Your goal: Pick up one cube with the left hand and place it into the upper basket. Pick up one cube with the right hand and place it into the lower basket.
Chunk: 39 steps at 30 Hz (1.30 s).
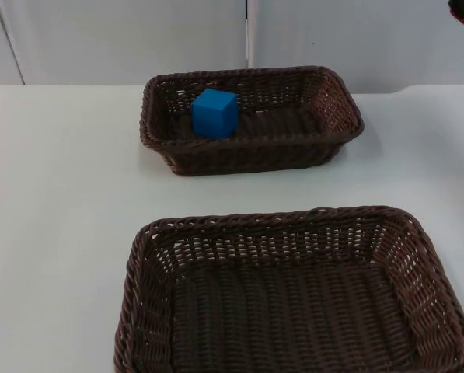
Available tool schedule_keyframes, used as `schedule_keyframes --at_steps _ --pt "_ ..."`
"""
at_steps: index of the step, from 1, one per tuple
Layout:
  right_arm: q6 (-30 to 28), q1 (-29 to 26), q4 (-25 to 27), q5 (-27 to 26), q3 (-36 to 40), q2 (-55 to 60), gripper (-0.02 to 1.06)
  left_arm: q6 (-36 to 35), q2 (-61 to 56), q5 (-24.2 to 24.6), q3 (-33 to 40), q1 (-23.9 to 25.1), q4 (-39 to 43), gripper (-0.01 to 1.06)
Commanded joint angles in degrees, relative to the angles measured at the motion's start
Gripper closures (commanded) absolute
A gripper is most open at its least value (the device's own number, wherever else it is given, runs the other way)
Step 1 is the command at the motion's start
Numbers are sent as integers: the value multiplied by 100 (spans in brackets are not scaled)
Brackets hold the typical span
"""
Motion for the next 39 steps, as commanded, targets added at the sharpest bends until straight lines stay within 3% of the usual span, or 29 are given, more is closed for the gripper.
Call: schedule_keyframes --at_steps 1,12,22,31,39 --pt "33 13 52 124 -19 -89 105 -39 -18 -36 9 9 34 26" --pt "336 13 238 453 -19 -98 105 -39 -18 -36 9 9 34 26" --pt "335 69 514 1079 -19 -98 105 -39 -18 -14 9 9 34 26" --pt "315 815 425 1332 -7 -98 105 -39 -18 -3 9 9 34 26" --pt "315 1813 163 1383 -7 -98 105 -39 -18 33 9 9 34 26"
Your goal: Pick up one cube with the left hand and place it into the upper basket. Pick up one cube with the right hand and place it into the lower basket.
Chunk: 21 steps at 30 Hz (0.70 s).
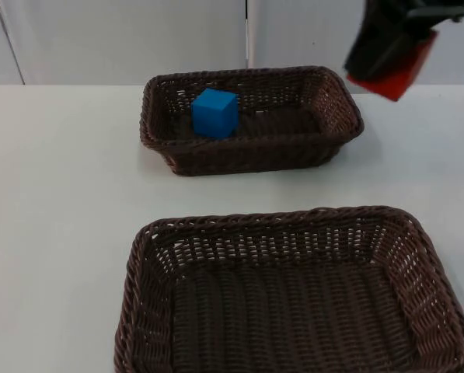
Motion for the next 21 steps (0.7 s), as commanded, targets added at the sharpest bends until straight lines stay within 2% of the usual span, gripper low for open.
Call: schedule_keyframes --at_steps 1,16,21 --pt "-3 195 -33 60 -7 -85 105 -39 -18 22 9 9 -8 26" --pt "57 1524 -33 109 54 -85 105 -39 -18 103 9 9 -8 26" --pt "79 1738 -33 -316 588 -85 105 -39 -18 103 9 9 -8 26"
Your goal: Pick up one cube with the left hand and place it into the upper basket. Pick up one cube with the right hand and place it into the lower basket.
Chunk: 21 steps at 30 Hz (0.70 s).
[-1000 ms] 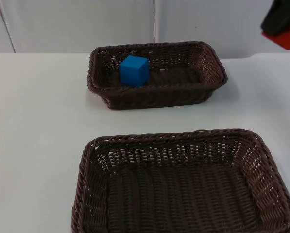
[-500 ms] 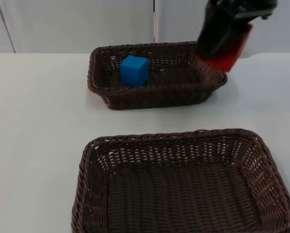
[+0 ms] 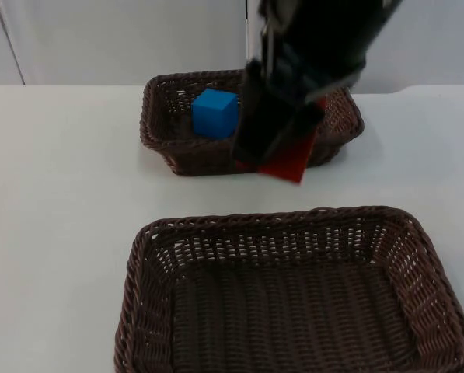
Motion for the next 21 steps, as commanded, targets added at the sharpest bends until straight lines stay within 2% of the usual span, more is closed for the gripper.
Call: schedule_keyframes --at_steps 1,13,21 --pt "5 44 42 -239 235 -60 105 -39 -18 11 9 9 -8 26" --pt "75 111 84 -1223 1385 -60 105 -39 -18 -2 9 9 -8 26" --pt "75 111 145 -1475 1571 -60 105 -39 -18 -2 9 9 -8 26"
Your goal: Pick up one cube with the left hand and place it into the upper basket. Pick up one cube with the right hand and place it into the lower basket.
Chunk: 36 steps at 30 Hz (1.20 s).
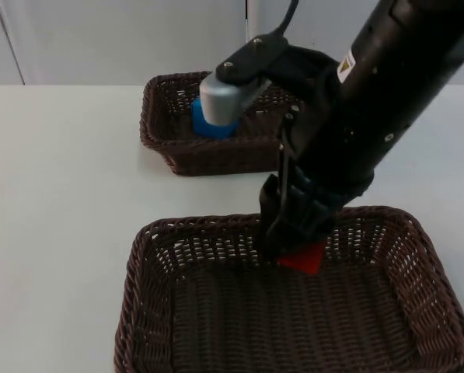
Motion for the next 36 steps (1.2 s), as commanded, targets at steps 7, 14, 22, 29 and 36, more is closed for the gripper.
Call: schedule_keyframes --at_steps 7,14,22,29,36 --pt "-4 42 143 -328 65 67 105 -39 -18 -30 9 9 -20 26" --pt "-4 42 285 -719 208 317 105 -39 -18 -30 9 9 -20 26" --pt "-4 42 273 -1105 326 676 105 -39 -18 -30 9 9 -20 26" --pt "8 42 261 -1276 326 981 105 -39 -18 -30 9 9 -20 26" --pt "8 42 261 -1302 326 1192 104 -39 -18 -21 9 9 -20 26"
